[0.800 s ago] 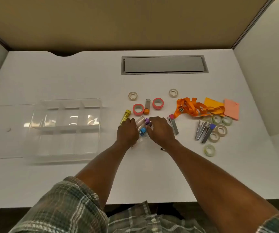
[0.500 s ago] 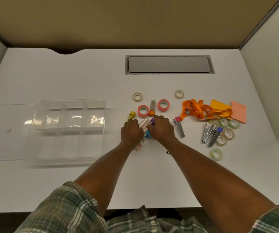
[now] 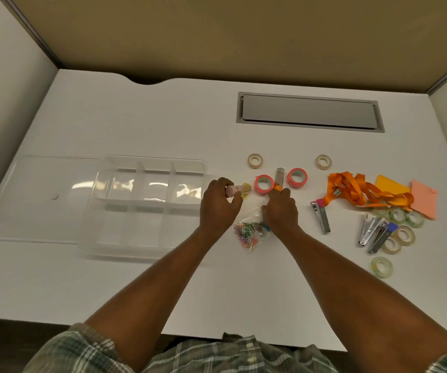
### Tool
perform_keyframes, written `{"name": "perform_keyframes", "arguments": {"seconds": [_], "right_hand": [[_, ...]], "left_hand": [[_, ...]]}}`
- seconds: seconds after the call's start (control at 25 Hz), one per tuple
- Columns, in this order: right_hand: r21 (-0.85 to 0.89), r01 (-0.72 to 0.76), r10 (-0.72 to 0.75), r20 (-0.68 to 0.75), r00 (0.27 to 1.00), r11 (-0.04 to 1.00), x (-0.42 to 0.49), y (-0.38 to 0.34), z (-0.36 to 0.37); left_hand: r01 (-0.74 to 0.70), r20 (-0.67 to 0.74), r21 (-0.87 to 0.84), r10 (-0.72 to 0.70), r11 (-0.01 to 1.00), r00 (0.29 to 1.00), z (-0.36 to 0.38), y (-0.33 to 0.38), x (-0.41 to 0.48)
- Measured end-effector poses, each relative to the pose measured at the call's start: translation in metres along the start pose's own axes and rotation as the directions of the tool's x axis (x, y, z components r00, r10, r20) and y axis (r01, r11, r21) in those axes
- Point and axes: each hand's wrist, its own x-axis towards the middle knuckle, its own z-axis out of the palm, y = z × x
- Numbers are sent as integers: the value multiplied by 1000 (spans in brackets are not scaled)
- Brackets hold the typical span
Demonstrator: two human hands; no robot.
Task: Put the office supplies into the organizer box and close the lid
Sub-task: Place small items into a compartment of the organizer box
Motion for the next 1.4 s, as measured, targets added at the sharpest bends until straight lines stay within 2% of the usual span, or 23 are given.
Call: {"name": "perform_keyframes", "arguments": {"seconds": [0.08, 0.16, 0.32, 0.44, 0.56, 0.76, 0.92, 1.04, 1.2, 1.32, 1.4], "right_hand": [[-24, -6, 6, -19, 1000, 1000, 0, -6, 1], [23, -43, 44, -42, 998, 999, 0, -13, 0], [283, -93, 134, -131, 982, 955, 3, -29, -10], [560, 54, 87, -223, 971, 827, 1, -58, -20], [668, 253, -90, -269, 959, 700, -6, -104, -22], [595, 317, -246, -199, 948, 739, -14, -167, 0], [459, 308, -295, -101, 950, 833, -14, -174, 16], [431, 332, -318, -106, 942, 839, -18, -167, 15], [480, 318, -244, -211, 947, 818, -28, -141, 6], [448, 274, -187, -228, 956, 851, -35, -109, 2], [427, 228, -145, -219, 965, 875, -39, -86, 1]], "left_hand": [[-7, -26, -33, 7, 999, 1000, -17, -8, 5], [-15, -64, -63, 11, 998, 998, -36, -17, 9], [-28, -150, -51, 20, 998, 988, -69, -38, 20], [11, -155, 31, -6, 999, 988, -87, -54, 27], [79, -59, 165, -70, 983, 996, -98, -70, 38], [65, 173, 343, -131, 937, 976, -100, -84, 52], [28, 259, 421, -150, 907, 954, -99, -90, 62], [2, 260, 440, -130, 898, 957, -96, -88, 69], [1, 189, 412, -87, 911, 978, -89, -74, 72], [-72, 132, 314, 31, 947, 991, -74, -49, 64], [-159, 155, 241, 124, 957, 980, -57, -29, 55]]}}
